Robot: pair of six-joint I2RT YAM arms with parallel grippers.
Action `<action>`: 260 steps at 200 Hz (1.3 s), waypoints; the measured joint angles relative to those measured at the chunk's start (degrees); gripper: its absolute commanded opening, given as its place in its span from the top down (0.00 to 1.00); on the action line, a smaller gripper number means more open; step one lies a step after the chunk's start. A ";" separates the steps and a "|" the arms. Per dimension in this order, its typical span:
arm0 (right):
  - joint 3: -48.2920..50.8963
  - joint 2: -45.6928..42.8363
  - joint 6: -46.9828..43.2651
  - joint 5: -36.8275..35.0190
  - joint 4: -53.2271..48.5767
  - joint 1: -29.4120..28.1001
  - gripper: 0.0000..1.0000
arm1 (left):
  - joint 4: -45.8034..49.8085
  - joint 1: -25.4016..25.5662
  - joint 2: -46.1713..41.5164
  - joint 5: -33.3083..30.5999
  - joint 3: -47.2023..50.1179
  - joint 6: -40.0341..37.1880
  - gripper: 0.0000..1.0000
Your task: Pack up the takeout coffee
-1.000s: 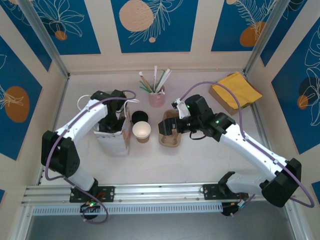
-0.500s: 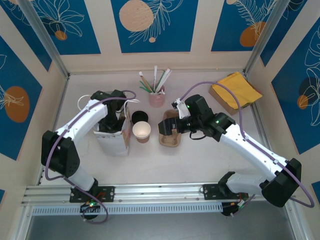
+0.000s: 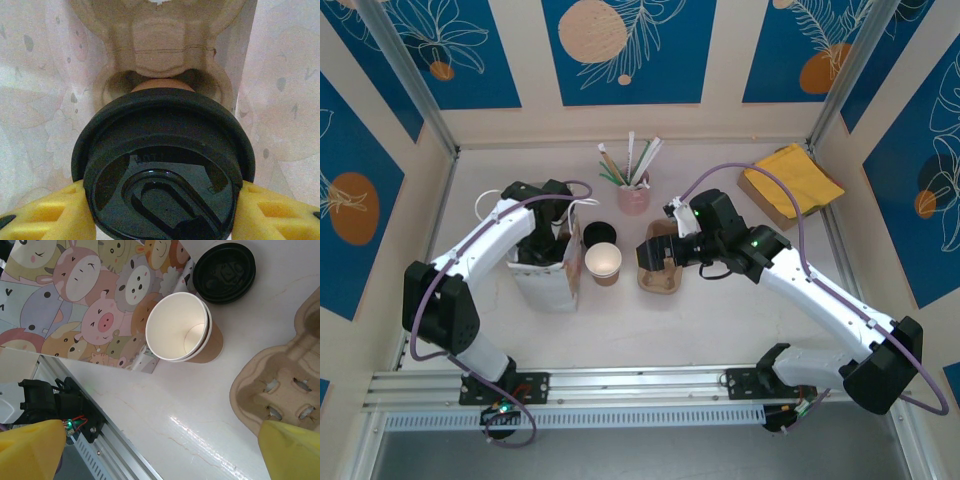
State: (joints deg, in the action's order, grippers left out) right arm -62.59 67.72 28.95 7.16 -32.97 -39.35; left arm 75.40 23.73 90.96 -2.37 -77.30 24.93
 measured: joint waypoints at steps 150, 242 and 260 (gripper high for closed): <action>0.00 0.00 0.00 0.00 -0.04 0.00 0.01 | -2.38 0.00 0.11 -0.24 2.25 0.00 0.51; 0.00 0.00 0.00 0.00 -0.07 0.00 0.01 | -3.15 0.00 1.42 -0.24 2.91 -0.02 0.51; 0.00 0.00 0.00 -0.02 -0.04 0.00 0.01 | -3.15 0.00 1.42 -0.26 2.91 -0.02 0.51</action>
State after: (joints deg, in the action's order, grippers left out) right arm -62.59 67.72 28.95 7.14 -33.01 -39.35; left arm 72.25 23.73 92.38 -2.63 -74.39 24.91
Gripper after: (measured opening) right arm 0.989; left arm 0.570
